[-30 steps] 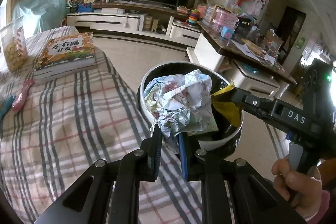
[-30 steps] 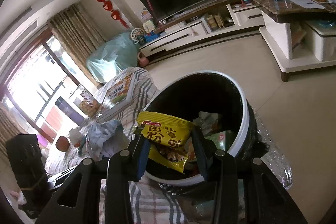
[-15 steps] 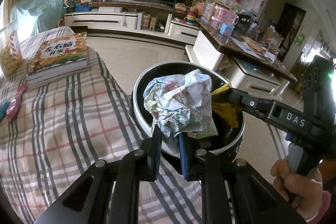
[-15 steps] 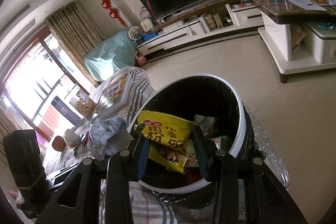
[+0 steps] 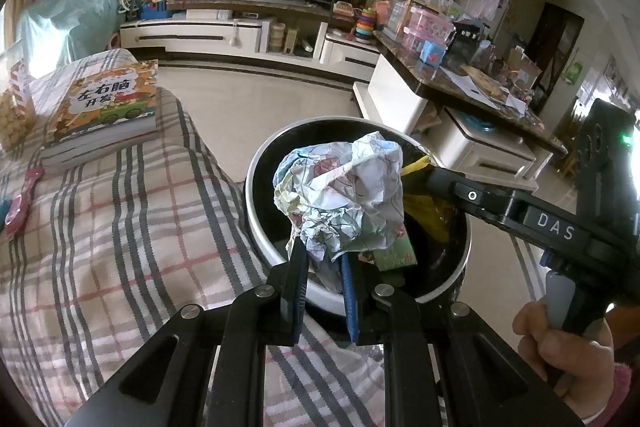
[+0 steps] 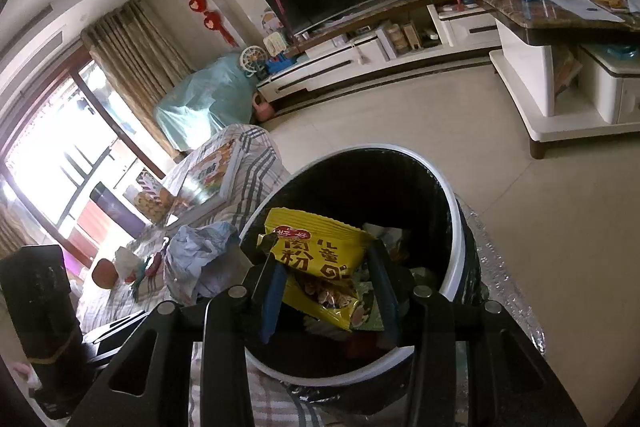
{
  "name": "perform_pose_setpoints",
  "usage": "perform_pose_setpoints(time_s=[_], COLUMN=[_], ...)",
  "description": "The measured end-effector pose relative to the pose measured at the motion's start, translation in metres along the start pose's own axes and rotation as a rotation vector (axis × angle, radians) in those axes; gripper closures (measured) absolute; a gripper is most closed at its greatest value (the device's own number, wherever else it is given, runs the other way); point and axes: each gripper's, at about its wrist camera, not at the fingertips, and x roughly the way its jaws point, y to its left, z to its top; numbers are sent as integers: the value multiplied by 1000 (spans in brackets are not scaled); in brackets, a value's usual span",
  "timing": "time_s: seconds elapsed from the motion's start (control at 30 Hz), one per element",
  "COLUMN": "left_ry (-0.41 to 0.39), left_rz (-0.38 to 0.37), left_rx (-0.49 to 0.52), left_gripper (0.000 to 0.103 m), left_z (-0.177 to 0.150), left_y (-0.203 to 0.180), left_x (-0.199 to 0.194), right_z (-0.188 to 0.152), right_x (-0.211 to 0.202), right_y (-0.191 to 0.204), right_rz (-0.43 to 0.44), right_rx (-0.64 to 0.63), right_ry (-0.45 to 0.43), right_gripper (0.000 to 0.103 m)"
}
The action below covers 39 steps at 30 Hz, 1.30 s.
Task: Collect trash
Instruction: 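Open both tools to drop the foil ball and snack bag into the bin, then move both open tools away from the bin back over the bed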
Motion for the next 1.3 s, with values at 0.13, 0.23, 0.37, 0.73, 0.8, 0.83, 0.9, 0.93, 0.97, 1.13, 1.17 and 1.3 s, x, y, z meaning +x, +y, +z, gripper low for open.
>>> perform_pose_setpoints(time_s=[0.13,0.23,0.37,0.73,0.8,0.83,0.9,0.93,0.97,1.13,1.17,1.3], left_ry=[11,21,15,-10,-20,-24,-29,-31,-35,-52,-58,-79], left_rz=[2,-2,14,39,49,49,59,63,71,95,103,134], left_rx=[1,-13,-20,-73,-96,-103,-123,-131,-145,-193,-201,-239], left_gripper=[88,83,69,49,44,44,43,43,43,43,43,43], left_z=[3,4,5,-20,-28,-31,-40,-44,-49,-66,-69,-83], left_y=[-2,-1,-1,15,21,25,32,35,39,56,60,76], left_x=[5,7,5,-21,-30,-34,-43,-46,-52,-74,-80,-101], right_z=[2,2,2,-4,-7,-9,-13,-15,-17,-32,-35,-47], right_x=[3,4,5,-1,-3,-4,-6,-6,-6,-6,-6,1], right_y=[-2,-2,-2,5,7,9,13,15,18,38,42,60], right_rz=[-8,-14,-18,-15,-8,6,17,18,23,48,52,83], right_rx=[1,5,10,13,18,25,29,27,24,-4,-8,-37], right_ry=[5,11,22,12,11,9,10,12,15,20,23,41], right_gripper=[60,57,51,25,17,12,11,11,11,9,8,8])
